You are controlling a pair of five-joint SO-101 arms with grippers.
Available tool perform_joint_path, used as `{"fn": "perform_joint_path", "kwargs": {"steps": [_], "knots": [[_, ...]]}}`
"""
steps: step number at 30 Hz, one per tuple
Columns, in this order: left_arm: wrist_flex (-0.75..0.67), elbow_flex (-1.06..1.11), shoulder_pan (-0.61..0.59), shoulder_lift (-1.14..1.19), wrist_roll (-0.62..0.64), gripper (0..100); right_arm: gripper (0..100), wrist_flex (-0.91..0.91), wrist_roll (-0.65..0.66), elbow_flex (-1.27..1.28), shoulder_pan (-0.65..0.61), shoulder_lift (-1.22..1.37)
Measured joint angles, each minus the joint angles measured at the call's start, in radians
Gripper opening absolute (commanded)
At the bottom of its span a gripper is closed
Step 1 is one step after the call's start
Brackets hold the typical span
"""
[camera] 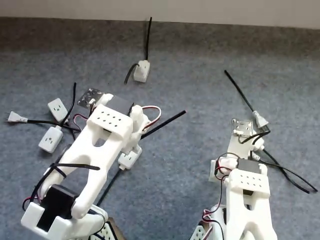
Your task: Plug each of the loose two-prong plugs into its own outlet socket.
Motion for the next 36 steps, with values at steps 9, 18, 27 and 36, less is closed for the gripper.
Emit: {"fn": "perform_joint_path", "kwargs": {"steps": [9, 18, 27, 36], "knots": [[-0.068, 0.043, -0.086, 0.000, 0.000, 1, 0.7, 0.000, 0.000, 0.000, 0.000, 0.000], [-0.137, 0.080, -0.011, 0.000, 0.000, 1, 0.7, 0.000, 0.000, 0.000, 0.000, 0.000], [-0.124, 0.075, 0.003, 0.000, -0.017, 1, 0.7, 0.000, 0.000, 0.000, 0.000, 0.000], [0.025, -0.040, 0.005, 0.000, -0.021, 1, 0.7, 0.000, 0.000, 0.000, 0.000, 0.000]]}}
